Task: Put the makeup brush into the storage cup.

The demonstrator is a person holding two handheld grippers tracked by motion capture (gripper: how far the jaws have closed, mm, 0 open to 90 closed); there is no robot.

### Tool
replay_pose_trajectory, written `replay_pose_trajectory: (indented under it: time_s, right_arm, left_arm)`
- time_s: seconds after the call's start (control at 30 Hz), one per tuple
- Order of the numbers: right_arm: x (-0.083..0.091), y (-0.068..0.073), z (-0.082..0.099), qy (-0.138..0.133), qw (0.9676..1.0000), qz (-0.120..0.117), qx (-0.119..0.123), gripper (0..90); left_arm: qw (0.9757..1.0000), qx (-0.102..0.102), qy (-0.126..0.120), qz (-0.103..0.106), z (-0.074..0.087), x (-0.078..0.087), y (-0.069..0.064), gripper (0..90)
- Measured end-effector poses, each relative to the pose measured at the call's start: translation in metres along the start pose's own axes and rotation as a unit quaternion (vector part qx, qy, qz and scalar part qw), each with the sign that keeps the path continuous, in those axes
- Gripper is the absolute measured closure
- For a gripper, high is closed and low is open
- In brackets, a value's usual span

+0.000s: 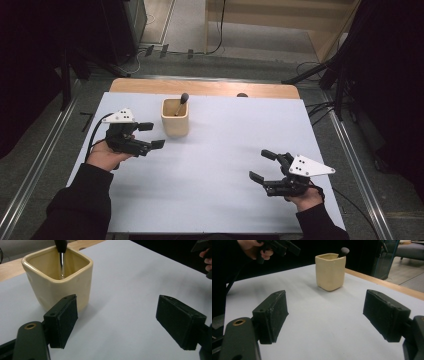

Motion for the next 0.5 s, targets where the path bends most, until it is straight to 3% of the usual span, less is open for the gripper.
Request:
replay_pose_trajectory:
  time_s: [0.33,0.5]
  right_arm:
    - [0.000,-0.002,0.001,0.001,1.0000,0.001,0.000,20.8]
    - [0.000,-0.003,0.001,0.002,1.0000,0.004,0.001,20.8]
  left_arm:
    - [0.9999,-0.009,-0.014,-0.001,0.010,0.008,-0.015,18.2]
    - [0.9999,-0.010,-0.010,0.002,0.017,0.011,-0.022,18.2]
Point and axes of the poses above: each handheld gripper's, and its own axes: x roughly backward along the jaws, z roughly out of its underside, y roughly to its left, the point moved 8 cm from there along -x, roughly forward along the jaws, and after that the axes turned 1 degree about -x, right-handed, at the moved point
